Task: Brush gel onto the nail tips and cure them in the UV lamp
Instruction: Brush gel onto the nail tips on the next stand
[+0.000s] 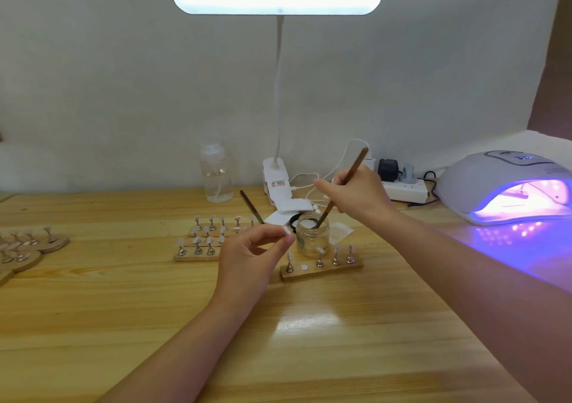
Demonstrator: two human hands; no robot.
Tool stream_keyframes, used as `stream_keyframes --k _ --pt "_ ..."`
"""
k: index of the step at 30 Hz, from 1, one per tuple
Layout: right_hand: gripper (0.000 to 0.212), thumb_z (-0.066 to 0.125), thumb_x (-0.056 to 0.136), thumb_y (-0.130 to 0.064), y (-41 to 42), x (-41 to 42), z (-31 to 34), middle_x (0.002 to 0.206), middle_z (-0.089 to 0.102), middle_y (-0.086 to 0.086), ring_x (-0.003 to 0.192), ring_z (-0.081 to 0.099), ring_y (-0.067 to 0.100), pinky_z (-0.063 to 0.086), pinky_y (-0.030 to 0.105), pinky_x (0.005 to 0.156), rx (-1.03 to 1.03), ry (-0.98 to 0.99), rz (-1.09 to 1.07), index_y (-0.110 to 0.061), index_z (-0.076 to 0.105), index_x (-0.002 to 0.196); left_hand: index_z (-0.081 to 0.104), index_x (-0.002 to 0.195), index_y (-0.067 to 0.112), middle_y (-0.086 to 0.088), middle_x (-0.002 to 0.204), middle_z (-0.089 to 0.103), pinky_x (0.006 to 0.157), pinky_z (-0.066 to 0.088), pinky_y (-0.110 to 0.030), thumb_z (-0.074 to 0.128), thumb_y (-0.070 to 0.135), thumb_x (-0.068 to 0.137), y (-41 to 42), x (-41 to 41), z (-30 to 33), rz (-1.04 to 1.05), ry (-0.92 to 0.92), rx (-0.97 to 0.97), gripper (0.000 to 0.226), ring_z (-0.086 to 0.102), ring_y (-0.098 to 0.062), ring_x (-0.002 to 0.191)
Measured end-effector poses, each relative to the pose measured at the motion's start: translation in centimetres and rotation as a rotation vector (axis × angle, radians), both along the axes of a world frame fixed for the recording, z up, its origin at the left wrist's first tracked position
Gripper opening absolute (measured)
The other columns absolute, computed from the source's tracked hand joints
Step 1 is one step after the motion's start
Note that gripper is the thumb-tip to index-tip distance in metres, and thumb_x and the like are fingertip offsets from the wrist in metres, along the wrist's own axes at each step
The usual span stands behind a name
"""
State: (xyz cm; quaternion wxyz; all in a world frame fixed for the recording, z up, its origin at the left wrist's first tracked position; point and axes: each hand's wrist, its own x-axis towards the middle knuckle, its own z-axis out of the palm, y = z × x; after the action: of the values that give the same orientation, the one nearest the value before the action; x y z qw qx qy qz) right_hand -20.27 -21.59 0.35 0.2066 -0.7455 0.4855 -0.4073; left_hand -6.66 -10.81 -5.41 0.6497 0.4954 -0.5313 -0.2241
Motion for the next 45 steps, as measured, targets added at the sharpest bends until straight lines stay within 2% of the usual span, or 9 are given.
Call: stream_keyframes --k 6,14,16,21,24,28,36,40,45 --pt "0.045 0.061 0.085 -0.031 -0.8 -1.7 -0.3 0.034 0.047 -0.008 0.041 0.05 0.0 0.035 0.02 0.052 0.097 -0.225 -0.079 -0.014 0.046 0.046 0.069 0.068 0.034 0.022 0.072 0.069 0.06 0.046 -0.007 0.072 0.003 0.071 0.1 -0.1 0.1 0.015 -0.062 -0.022 0.031 0.063 0.006 0.072" --pt "0.043 0.056 0.088 -0.029 -1.1 -3.0 -0.2 0.032 0.047 -0.008 0.045 0.046 0.008 0.035 0.023 0.053 0.135 -0.305 -0.106 -0.013 0.051 0.048 0.069 0.072 0.034 0.024 0.074 0.068 0.051 0.036 -0.009 0.072 0.007 0.073 0.1 -0.1 0.0 0.062 -0.12 -0.019 0.027 0.054 0.004 0.064" --pt "0.043 0.053 0.09 -0.034 -0.7 -3.3 -0.1 0.033 0.05 -0.008 0.046 0.049 0.007 0.039 0.025 0.056 0.113 -0.341 -0.117 -0.014 0.054 0.052 0.069 0.072 0.034 0.023 0.075 0.068 0.052 0.036 -0.01 0.072 0.008 0.073 0.0 0.0 -0.1 0.065 -0.13 -0.011 0.026 0.053 0.004 0.063" --pt "0.043 0.037 0.087 -0.055 2.7 -3.1 -0.6 0.046 0.062 0.0 0.035 0.051 0.006 0.04 0.013 0.041 -0.016 -0.564 0.057 -0.021 0.06 0.075 0.068 0.072 0.035 0.023 0.073 0.067 0.052 0.036 -0.01 0.071 0.007 0.074 -0.1 0.1 -0.1 0.072 -0.156 -0.01 0.028 0.052 0.004 0.064" --pt "0.042 0.033 0.082 -0.059 5.0 -2.9 -2.8 0.065 0.069 -0.004 0.051 0.06 0.004 0.039 0.007 0.046 -0.107 -0.546 0.171 -0.028 0.063 0.084 0.068 0.072 0.036 0.022 0.073 0.067 0.051 0.037 -0.011 0.071 0.007 0.073 -0.1 0.1 -0.2 0.074 -0.181 -0.026 0.029 0.053 0.003 0.064" --pt "0.022 0.04 0.089 -0.048 6.5 -2.9 -5.4 0.086 0.065 -0.021 0.086 0.061 -0.002 0.046 0.012 0.071 -0.281 -0.341 0.187 -0.038 0.06 0.086 0.067 0.071 0.036 0.026 0.074 0.067 0.051 0.036 -0.009 0.072 0.006 0.072 -0.1 0.0 -0.3 0.075 -0.202 -0.045 0.031 0.054 0.004 0.065" --pt "0.035 0.037 0.088 -0.037 7.5 -2.5 -6.0 0.073 0.066 -0.008 0.073 0.063 0.006 0.05 0.022 0.068 -0.34 -0.431 0.245 -0.021 0.065 0.075 0.07 0.078 0.026 0.016 0.077 0.065 0.056 0.035 -0.001 0.072 0.002 0.071 -0.1 -0.1 -0.5 0.08 -0.267 -0.102 0.025 0.055 0.008 0.068" --pt "0.038 0.036 0.093 -0.025 7.6 -2.1 -6.0 0.076 0.062 -0.01 0.075 0.06 0.005 0.05 0.028 0.067 -0.522 -0.3 0.256 -0.01 0.067 0.079 0.071 0.078 0.024 0.017 0.077 0.065 0.057 0.035 -0.002 0.072 0.002 0.071 -0.2 0.0 -0.6 0.079 -0.272 -0.105 0.023 0.055 0.009 0.069" --pt "0.04 0.037 0.094 -0.027 7.5 -2.0 -6.4 0.072 0.06 -0.011 0.068 0.055 0.004 0.045 0.023 0.064 -0.582 -0.213 0.279 -0.011 0.069 0.076 0.071 0.082 0.023 0.016 0.078 0.065 0.057 0.035 -0.001 0.071 0.004 0.072 -0.2 0.0 -0.6 0.071 -0.266 -0.097 0.021 0.055 0.01 0.07"
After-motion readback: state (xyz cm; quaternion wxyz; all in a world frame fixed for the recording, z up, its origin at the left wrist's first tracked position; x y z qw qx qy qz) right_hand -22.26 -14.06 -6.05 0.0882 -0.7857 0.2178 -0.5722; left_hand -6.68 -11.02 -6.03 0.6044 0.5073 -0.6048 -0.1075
